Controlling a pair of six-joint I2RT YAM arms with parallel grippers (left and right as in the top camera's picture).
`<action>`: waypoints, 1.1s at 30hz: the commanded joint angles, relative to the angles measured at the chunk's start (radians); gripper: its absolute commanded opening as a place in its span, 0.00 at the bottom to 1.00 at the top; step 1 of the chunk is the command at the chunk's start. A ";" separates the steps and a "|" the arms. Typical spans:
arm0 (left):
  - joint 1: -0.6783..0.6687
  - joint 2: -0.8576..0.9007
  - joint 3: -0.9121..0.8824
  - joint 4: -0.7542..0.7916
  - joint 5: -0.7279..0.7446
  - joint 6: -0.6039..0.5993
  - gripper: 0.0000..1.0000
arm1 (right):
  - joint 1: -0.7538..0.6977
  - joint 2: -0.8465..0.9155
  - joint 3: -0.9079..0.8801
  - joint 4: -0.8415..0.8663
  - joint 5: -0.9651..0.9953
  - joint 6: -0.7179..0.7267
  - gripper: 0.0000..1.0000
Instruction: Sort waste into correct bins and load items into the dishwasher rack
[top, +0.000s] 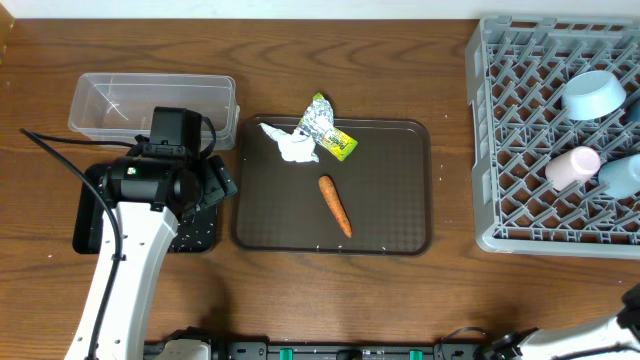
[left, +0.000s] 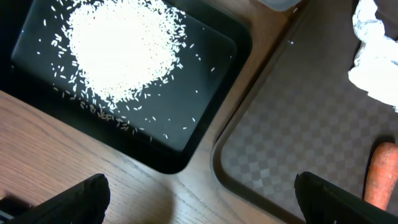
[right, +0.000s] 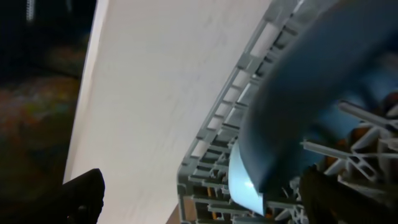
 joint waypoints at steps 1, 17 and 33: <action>0.004 0.003 0.000 -0.002 -0.008 -0.016 0.98 | -0.003 -0.140 0.008 -0.098 0.162 -0.108 0.99; 0.004 0.003 0.000 -0.003 -0.008 -0.016 0.98 | 0.211 -0.386 0.011 -0.415 0.752 -0.437 0.84; 0.004 0.003 0.000 -0.003 -0.008 -0.016 0.98 | 0.378 -0.103 0.423 -0.747 1.028 -0.746 0.01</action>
